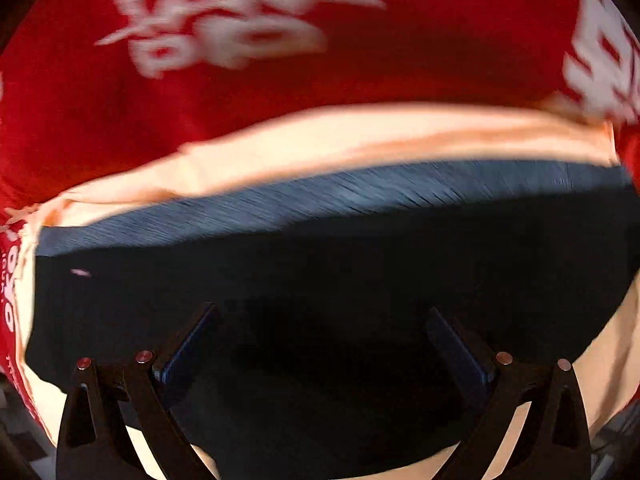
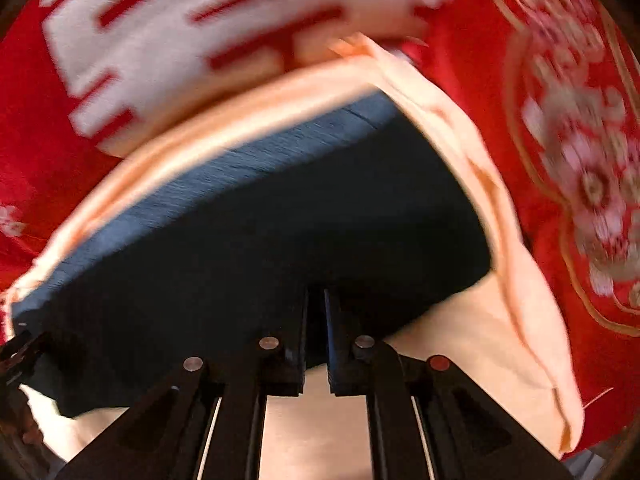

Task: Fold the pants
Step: 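Lay the folded pants down and open both tools, withdrawing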

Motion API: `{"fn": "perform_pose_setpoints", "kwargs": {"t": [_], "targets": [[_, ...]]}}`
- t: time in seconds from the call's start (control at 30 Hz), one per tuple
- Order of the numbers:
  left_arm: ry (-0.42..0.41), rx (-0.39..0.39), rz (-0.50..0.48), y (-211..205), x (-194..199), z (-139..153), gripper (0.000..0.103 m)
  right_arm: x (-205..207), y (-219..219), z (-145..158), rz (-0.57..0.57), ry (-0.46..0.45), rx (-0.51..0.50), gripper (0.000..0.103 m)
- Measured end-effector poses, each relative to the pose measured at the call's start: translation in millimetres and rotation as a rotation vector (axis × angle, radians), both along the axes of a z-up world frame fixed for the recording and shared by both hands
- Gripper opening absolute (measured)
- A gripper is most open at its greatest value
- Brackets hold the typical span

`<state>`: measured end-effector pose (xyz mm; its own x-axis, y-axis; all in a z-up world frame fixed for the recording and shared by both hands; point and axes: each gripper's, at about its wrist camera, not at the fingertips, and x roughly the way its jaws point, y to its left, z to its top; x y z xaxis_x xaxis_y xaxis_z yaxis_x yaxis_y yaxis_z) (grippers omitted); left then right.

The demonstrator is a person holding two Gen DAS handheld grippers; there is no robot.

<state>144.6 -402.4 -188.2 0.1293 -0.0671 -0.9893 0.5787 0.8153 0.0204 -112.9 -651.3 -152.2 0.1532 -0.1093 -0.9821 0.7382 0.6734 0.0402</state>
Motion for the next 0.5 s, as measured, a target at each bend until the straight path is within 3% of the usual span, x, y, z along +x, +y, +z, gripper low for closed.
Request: {"fn": "perform_pose_setpoints", "kwargs": {"t": [0.03, 0.13, 0.27, 0.33, 0.4, 0.43, 0.5], "targets": [[0.017, 0.01, -0.01, -9.8, -9.3, -8.8, 0.103, -4.5, -6.7, -1.5, 0.005, -0.03, -0.011, 0.008], [-0.039, -0.001, 0.014, -18.5, -20.4, -12.4, 0.103, -4.2, -25.8, 0.5, 0.021, -0.038, -0.07, 0.007], [-0.033, 0.018, 0.012, -22.3, -19.8, -8.5, 0.103, -9.1, -45.3, 5.4, -0.047, -0.072, -0.016, 0.008], [-0.041, 0.049, 0.004, -31.3, -17.3, -8.6, 0.103, -3.9, -35.9, 9.1, -0.06, -0.068, -0.003, 0.017], [-0.069, 0.083, -0.015, -38.8, -19.6, -6.2, 0.103, -9.3, -34.4, 17.4, -0.058, -0.096, 0.038, 0.052], [-0.081, 0.094, -0.023, -41.1, -18.6, -8.3, 0.103, -15.7, -32.5, 21.4, -0.059, -0.115, 0.061, 0.059], [-0.105, 0.112, -0.034, -47.1, -21.7, -6.7, 0.103, -28.1, -23.4, 29.9, -0.064, -0.158, 0.113, 0.061]]}}
